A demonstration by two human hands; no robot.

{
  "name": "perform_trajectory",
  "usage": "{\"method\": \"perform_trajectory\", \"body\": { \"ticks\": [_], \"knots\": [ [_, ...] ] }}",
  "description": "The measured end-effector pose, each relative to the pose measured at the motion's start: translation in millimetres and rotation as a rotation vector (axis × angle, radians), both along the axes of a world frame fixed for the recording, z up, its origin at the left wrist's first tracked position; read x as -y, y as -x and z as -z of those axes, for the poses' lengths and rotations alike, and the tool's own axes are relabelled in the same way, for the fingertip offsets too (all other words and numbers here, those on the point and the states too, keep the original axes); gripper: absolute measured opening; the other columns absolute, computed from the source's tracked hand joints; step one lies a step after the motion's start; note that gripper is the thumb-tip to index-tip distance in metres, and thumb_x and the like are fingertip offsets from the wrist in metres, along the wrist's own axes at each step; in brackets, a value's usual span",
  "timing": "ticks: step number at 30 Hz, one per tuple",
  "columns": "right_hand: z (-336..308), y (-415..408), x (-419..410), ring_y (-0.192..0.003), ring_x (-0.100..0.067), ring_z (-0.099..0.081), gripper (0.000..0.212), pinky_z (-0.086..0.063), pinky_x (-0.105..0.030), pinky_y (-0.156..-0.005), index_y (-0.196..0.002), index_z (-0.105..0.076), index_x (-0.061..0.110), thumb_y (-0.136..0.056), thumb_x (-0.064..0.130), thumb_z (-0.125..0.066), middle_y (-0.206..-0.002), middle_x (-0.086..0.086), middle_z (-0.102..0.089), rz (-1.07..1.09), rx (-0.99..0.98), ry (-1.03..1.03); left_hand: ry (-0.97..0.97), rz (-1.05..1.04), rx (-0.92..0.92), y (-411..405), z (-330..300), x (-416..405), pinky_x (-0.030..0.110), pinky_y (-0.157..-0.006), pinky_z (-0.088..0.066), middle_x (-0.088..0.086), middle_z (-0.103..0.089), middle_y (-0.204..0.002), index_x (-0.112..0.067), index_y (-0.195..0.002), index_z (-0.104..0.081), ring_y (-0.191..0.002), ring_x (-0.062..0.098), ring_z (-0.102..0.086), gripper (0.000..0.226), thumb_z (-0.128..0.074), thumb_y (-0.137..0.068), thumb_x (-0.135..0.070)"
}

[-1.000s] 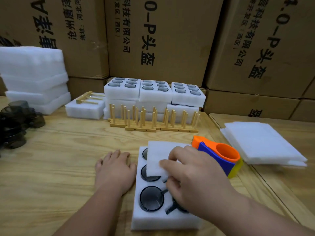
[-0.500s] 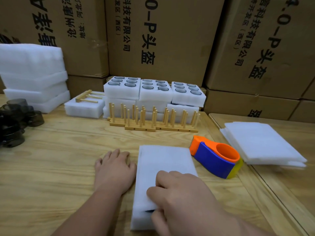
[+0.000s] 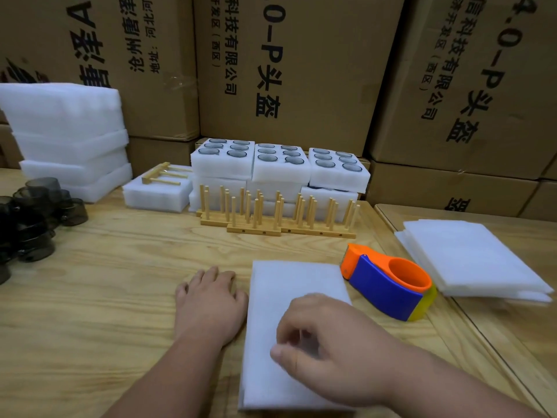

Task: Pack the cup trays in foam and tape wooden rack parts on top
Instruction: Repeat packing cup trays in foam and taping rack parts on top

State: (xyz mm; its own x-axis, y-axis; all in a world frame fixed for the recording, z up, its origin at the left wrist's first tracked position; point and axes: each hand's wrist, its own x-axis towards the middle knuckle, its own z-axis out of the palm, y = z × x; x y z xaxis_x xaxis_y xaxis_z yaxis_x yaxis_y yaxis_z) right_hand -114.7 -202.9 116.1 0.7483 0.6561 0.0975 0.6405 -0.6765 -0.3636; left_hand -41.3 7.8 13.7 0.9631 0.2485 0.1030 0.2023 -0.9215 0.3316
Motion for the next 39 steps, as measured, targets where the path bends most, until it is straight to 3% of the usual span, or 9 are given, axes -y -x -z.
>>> {"method": "perform_trajectory", "body": {
  "ticks": [3, 6, 15, 22, 25, 28, 31, 36, 39],
  "knots": [
    [7, -11, -1, -0.128, 0.000, -0.038, 0.051, -0.031, -0.032, -0.112, -0.131, -0.056, 0.042, -0.090, 0.070, -0.050, -0.134, 0.020, -0.049, 0.144, 0.060, 0.040, 0.005, 0.004, -0.002, 1, -1, 1, 0.046, -0.122, -0.014, -0.006, -0.028, -0.165, -0.037, -0.148, -0.043, -0.152, 0.017, -0.020, 0.054, -0.034, -0.096, -0.050],
    [21, -18, -4, -0.154, -0.010, 0.007, 0.081, 0.008, -0.048, -0.124, -0.154, -0.011, 0.057, -0.082, 0.087, -0.034, -0.169, 0.012, -0.003, 0.196, -0.074, 0.229, 0.009, 0.002, 0.001, 2, -2, 1, 0.046, -0.122, -0.012, -0.007, -0.027, -0.165, -0.038, -0.149, -0.042, -0.153, 0.016, -0.018, 0.054, -0.034, -0.097, -0.050],
    [34, -34, -8, -0.152, -0.012, 0.028, 0.086, 0.022, -0.061, -0.116, -0.149, 0.010, 0.064, -0.072, 0.096, -0.015, -0.168, 0.013, 0.019, 0.196, -0.091, 0.314, 0.005, 0.001, 0.021, 0, 0, 0, 0.047, -0.122, -0.013, -0.007, -0.028, -0.165, -0.038, -0.148, -0.043, -0.152, 0.016, -0.019, 0.053, -0.035, -0.096, -0.051],
    [36, -36, -10, -0.152, -0.008, 0.024, 0.084, 0.020, -0.056, -0.119, -0.151, 0.003, 0.063, -0.076, 0.094, -0.019, -0.168, 0.016, 0.015, 0.209, -0.078, 0.252, 0.219, 0.043, 0.028, 3, -4, -4, 0.043, -0.123, -0.009, -0.007, -0.033, -0.163, -0.038, -0.146, -0.048, -0.153, 0.014, -0.020, 0.048, -0.029, -0.104, -0.047],
    [38, -37, -10, -0.152, -0.006, 0.023, 0.083, 0.020, -0.055, -0.120, -0.151, 0.000, 0.063, -0.077, 0.093, -0.019, -0.168, 0.017, 0.013, 0.216, -0.086, 0.228, 1.041, 0.059, 0.119, 21, -25, 4, 0.030, -0.113, -0.036, -0.007, -0.060, -0.143, -0.041, -0.126, -0.064, -0.136, 0.011, -0.050, 0.029, -0.044, -0.105, -0.035],
    [38, -39, -10, -0.152, -0.005, 0.021, 0.083, 0.018, -0.055, -0.121, -0.152, -0.004, 0.061, -0.076, 0.092, -0.018, -0.169, 0.018, 0.010, 0.219, -0.066, 0.208, 1.701, 0.228, -0.140, 42, -29, 32, 0.036, -0.086, -0.058, 0.002, -0.070, -0.129, -0.037, -0.127, -0.069, -0.112, 0.022, -0.070, 0.031, -0.052, -0.101, -0.038],
    [39, -40, -11, -0.154, -0.002, 0.012, 0.078, 0.015, -0.049, -0.123, -0.156, -0.014, 0.051, -0.085, 0.081, -0.025, -0.169, 0.019, 0.002, 0.268, -0.046, 0.144, 1.559, 0.158, -0.043, 43, -19, 39, 0.029, -0.070, -0.057, -0.011, -0.070, -0.124, -0.048, -0.146, -0.041, -0.096, 0.013, -0.074, 0.057, -0.046, -0.102, -0.011],
    [44, -47, 1, -0.155, -0.015, -0.010, 0.075, -0.012, -0.044, -0.126, -0.158, -0.028, 0.031, -0.091, 0.059, -0.043, -0.170, 0.009, -0.011, 0.624, -0.089, -0.041, 1.460, 0.215, -0.068, 41, -20, 35, 0.025, -0.059, -0.055, -0.014, -0.078, -0.095, -0.054, -0.136, -0.041, -0.078, 0.014, -0.074, 0.063, -0.044, -0.098, -0.005],
    [50, -52, 22, -0.131, -0.012, -0.045, 0.069, -0.044, -0.034, -0.100, -0.153, -0.037, 0.034, -0.087, 0.038, -0.056, -0.153, 0.013, -0.040, 0.734, -0.387, -0.474, 1.505, 0.180, -0.040, 45, -23, 38, 0.029, -0.065, -0.058, -0.009, -0.078, -0.101, -0.051, -0.134, -0.047, -0.086, 0.018, -0.075, 0.061, -0.045, -0.098, -0.002]
  ]
}}
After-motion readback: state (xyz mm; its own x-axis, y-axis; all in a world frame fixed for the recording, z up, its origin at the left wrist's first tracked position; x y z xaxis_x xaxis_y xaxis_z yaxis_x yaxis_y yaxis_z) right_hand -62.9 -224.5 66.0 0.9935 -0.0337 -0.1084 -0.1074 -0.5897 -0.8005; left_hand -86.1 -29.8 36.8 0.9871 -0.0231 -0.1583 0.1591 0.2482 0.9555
